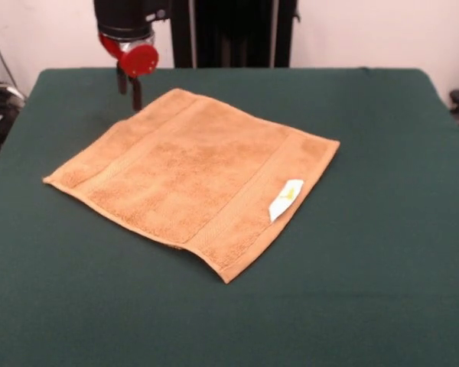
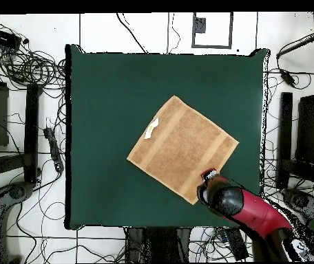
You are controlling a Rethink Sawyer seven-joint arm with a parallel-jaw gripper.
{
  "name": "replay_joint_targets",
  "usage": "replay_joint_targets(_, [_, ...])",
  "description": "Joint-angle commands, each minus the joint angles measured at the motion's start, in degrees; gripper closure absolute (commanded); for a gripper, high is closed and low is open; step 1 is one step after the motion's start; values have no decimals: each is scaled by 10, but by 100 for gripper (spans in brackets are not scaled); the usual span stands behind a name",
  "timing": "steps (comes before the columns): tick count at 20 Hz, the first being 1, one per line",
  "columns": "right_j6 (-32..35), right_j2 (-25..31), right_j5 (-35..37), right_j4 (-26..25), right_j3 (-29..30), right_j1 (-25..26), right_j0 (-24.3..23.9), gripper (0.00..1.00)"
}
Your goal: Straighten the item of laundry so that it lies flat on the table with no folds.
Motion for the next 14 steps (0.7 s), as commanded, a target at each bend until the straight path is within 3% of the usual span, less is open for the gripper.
replay_joint_targets(1, [-6,80,-29,-35,-32,61,-25,0])
replay_joint_targets(7, [9,61,-10,-39,-50,61,-8,0])
replay_joint_targets(11, [24,9,63,-29,-84,21,69,0])
replay_joint_targets(13, [15,8,101,-28,-100,-3,98,0])
replay_joint_targets(14, [-17,39,119,-35,-105,-16,87,0])
